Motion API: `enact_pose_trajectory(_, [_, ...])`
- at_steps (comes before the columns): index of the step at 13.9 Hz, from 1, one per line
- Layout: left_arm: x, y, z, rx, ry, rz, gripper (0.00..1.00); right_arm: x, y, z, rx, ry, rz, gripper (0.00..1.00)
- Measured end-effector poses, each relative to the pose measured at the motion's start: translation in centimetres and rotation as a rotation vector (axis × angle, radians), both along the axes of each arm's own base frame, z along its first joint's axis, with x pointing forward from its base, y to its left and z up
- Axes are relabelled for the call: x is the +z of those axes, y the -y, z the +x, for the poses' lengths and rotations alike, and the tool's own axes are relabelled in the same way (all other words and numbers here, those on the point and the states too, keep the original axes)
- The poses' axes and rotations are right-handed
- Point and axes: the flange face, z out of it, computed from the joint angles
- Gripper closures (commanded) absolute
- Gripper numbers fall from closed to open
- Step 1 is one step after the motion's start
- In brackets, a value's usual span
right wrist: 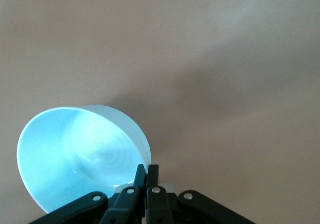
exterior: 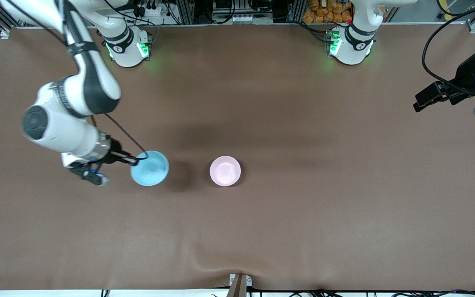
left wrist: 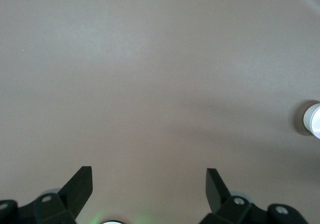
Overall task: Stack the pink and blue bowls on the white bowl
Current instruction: 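Carry the blue bowl with the right gripper over the pink bowl, then lower the blue bowl into the pink bowl and open the right gripper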
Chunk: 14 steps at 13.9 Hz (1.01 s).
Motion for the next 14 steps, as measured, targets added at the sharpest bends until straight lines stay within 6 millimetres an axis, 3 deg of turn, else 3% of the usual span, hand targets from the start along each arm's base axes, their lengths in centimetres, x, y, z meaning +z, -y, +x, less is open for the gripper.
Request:
enact_pose_trajectory(4, [0.0,-0.1,0.0,-0.014,0.000,0.000,0.00,-2.2,-7.8,-1.1,-0.065,0.004,0.006,1.00])
enact_pose_trajectory(9, [-0.1,-0.1,-0.2,-0.016,-0.018,0.002,0.00,-6.3,-12.5,-1.5,-0.174,0.022,0.022,1.00])
enact_pose_trajectory(14, [0.0,-0.4,-0.4,-0.014,-0.025,0.002,0.00,-8.4,-16.3,-2.9,-0.229,0.037,0.040,1.00])
